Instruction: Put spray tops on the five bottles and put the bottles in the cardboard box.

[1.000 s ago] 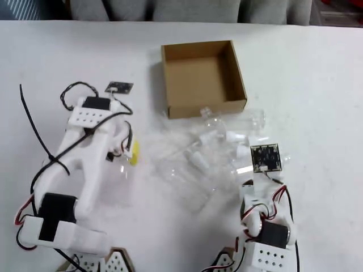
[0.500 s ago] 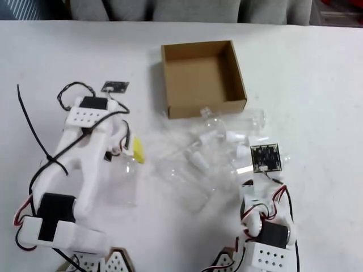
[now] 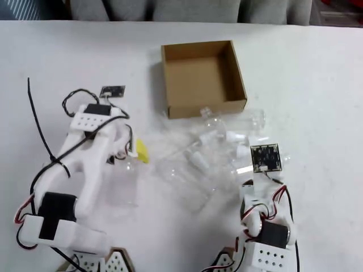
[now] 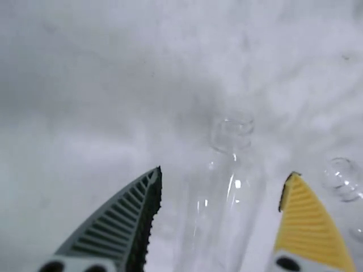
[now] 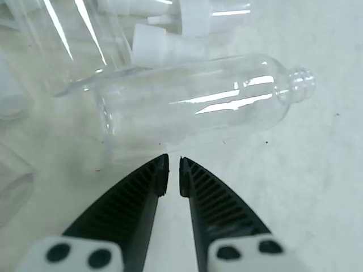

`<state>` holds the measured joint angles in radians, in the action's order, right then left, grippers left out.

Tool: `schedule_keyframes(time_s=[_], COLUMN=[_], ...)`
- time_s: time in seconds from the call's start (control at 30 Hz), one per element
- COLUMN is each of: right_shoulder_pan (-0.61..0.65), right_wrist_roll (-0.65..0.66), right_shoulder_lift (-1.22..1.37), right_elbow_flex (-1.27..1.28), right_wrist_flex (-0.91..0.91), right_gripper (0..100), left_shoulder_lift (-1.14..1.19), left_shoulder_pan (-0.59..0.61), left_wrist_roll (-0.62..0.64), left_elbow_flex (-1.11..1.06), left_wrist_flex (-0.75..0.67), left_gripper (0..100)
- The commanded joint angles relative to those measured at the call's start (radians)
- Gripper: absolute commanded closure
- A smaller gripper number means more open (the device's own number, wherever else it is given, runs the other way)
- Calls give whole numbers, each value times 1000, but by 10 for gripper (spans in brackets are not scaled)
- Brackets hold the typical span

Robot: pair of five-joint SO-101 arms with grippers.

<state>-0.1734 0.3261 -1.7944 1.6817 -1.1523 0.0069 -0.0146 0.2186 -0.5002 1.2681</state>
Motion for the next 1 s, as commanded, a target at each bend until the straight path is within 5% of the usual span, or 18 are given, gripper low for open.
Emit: schedule_keyframes(time_s=[0.0,0.33,0.53,0.97], right_shoulder_pan=[1,1,1,1], right_wrist_roll=[14,14,14,14], right_shoulder_lift=[-4,-4,-4,-4], right_elbow_flex=[8,8,8,8], right_wrist_flex=[-10,-10,-10,-10], right_gripper=[981,981,981,981], left_shoulder_lift=[62,182,182,145], left_shoulder_pan=[-12,-24,-56,-47], left_wrist_roll=[15,6,-44,-86], left_elbow_flex=[12,98,104,97], left_wrist_flex=[-41,21,14,14], left_gripper=[672,686,908,882])
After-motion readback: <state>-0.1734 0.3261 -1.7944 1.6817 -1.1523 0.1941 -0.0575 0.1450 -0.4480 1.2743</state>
